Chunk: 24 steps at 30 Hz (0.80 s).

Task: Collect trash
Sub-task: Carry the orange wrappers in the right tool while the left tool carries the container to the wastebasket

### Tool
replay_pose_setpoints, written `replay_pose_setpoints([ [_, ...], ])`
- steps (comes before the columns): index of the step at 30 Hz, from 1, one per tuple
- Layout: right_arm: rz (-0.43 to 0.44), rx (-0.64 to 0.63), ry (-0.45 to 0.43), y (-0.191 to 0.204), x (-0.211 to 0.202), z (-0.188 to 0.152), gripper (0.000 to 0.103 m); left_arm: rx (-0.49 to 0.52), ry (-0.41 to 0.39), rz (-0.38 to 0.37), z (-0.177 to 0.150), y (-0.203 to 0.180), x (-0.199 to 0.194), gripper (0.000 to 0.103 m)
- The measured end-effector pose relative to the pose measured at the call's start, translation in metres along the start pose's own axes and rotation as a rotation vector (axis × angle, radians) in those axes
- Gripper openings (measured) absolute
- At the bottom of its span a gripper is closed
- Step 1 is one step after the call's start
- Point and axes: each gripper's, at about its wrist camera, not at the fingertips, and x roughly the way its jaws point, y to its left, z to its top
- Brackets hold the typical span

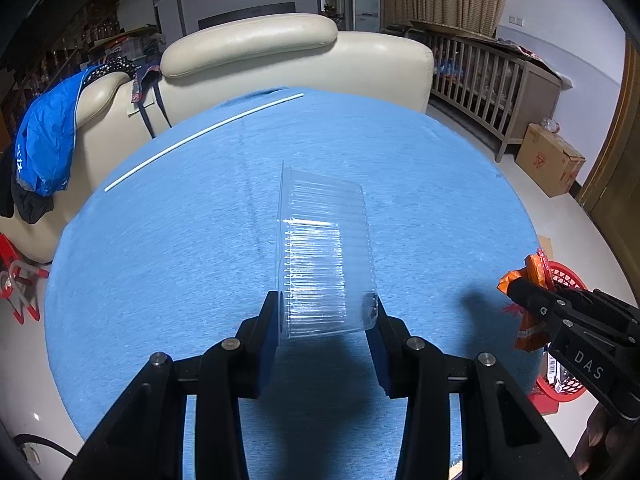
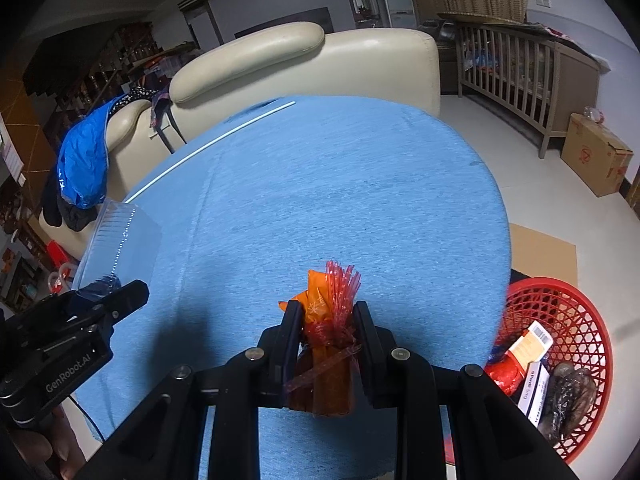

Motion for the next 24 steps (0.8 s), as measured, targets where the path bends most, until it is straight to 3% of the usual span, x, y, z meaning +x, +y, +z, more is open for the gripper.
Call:
replay_pose_setpoints([
  [24, -0.062, 0.099, -0.024, -0.057, -0.020, -0.013, 0.028, 0.095, 0.009, -0.037, 0.003, -0.043, 0.004, 0.043],
])
